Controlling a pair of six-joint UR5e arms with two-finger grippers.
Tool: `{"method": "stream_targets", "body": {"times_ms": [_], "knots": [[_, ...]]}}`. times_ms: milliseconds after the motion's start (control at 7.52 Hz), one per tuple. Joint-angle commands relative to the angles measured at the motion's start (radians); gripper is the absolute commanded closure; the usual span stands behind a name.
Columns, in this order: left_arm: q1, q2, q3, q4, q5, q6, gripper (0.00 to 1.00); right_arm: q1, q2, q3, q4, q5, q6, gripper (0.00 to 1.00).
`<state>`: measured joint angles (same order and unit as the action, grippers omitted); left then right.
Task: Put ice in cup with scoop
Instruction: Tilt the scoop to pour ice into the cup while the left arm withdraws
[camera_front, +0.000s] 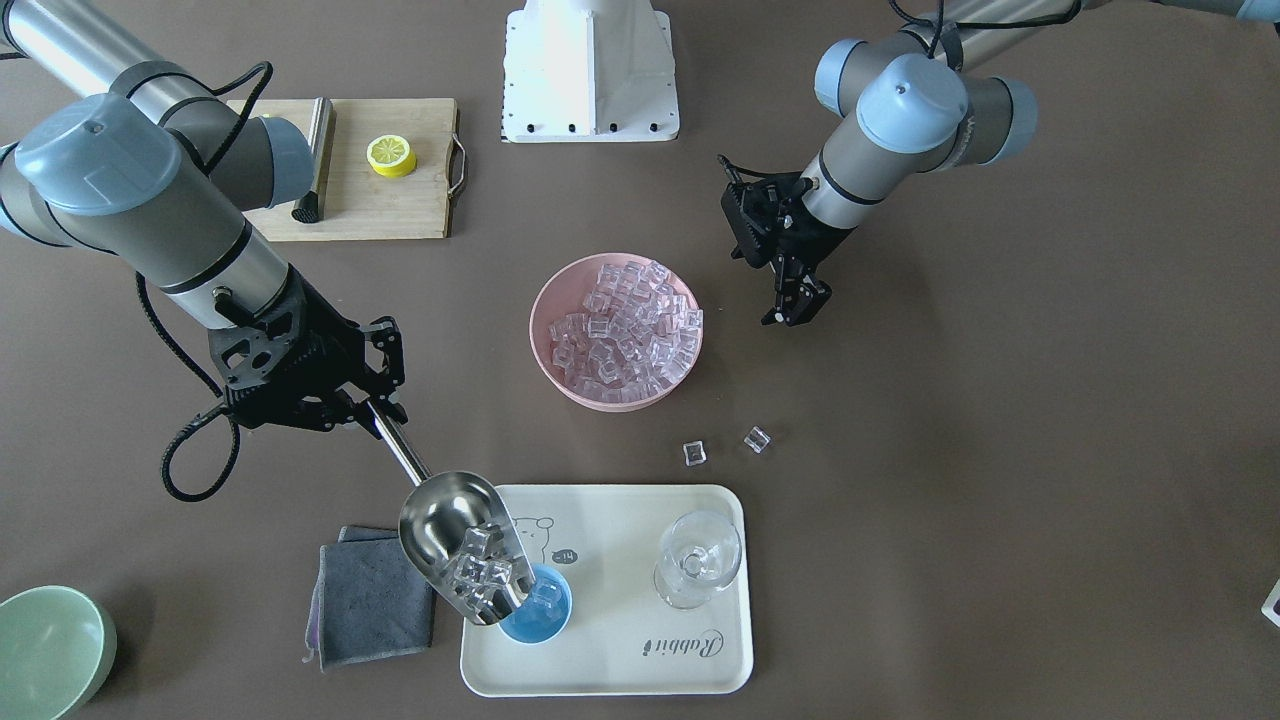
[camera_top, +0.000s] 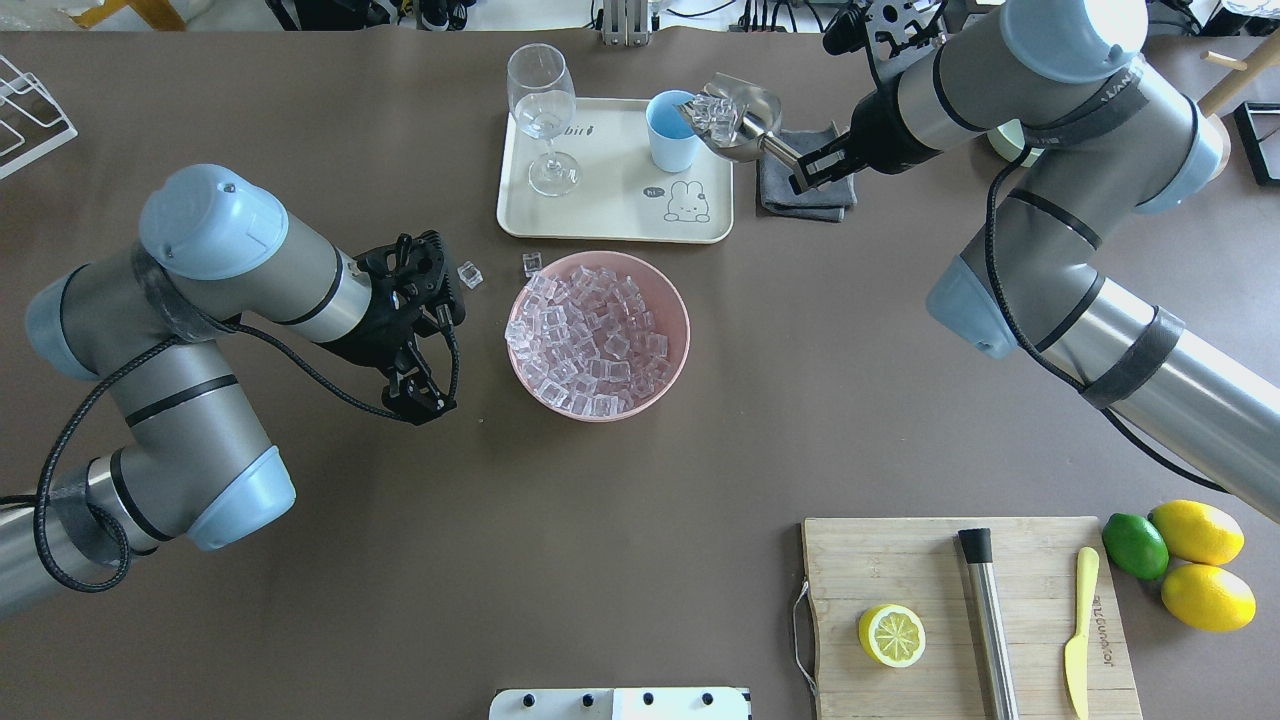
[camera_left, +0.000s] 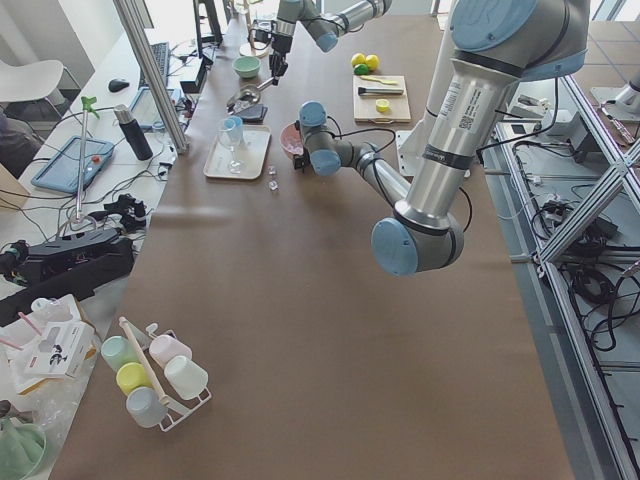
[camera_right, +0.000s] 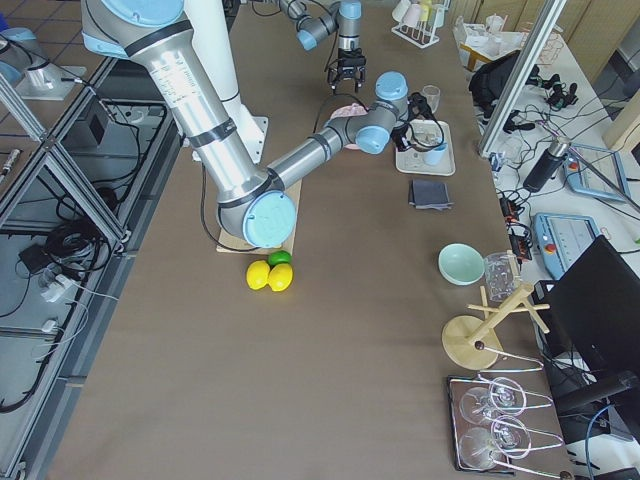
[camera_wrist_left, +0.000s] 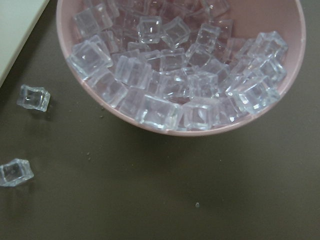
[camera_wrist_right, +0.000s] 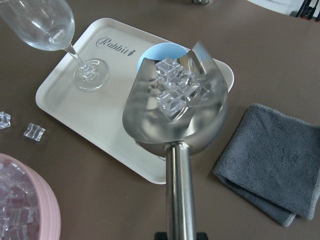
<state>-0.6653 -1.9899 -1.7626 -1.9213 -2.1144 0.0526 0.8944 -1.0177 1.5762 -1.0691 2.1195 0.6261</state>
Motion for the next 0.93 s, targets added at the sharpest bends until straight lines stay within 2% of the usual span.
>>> {"method": "stream_targets", "body": {"times_ms": [0,266,399,532,797], "knots": [[-0.071,0.016,-0.087,0.245,0.002,0.009,0.01,0.0,0.05,0.037,-0.241,0.051,-0.133,1.0],[-0.173,0.067,-0.1,0.271,-0.015,-0.072,0.01,0.012,0.096,0.056,-0.422,0.089,-0.225,1.0],[-0.245,0.08,-0.081,0.286,-0.095,-0.083,0.01,0.036,0.125,0.056,-0.49,0.103,-0.264,1.0],[-0.334,0.082,-0.062,0.354,-0.174,-0.089,0.01,0.047,0.14,0.048,-0.506,0.108,-0.275,1.0],[-0.52,0.15,-0.055,0.374,-0.18,-0.089,0.01,0.064,0.166,0.01,-0.508,0.111,-0.287,1.0]]}}
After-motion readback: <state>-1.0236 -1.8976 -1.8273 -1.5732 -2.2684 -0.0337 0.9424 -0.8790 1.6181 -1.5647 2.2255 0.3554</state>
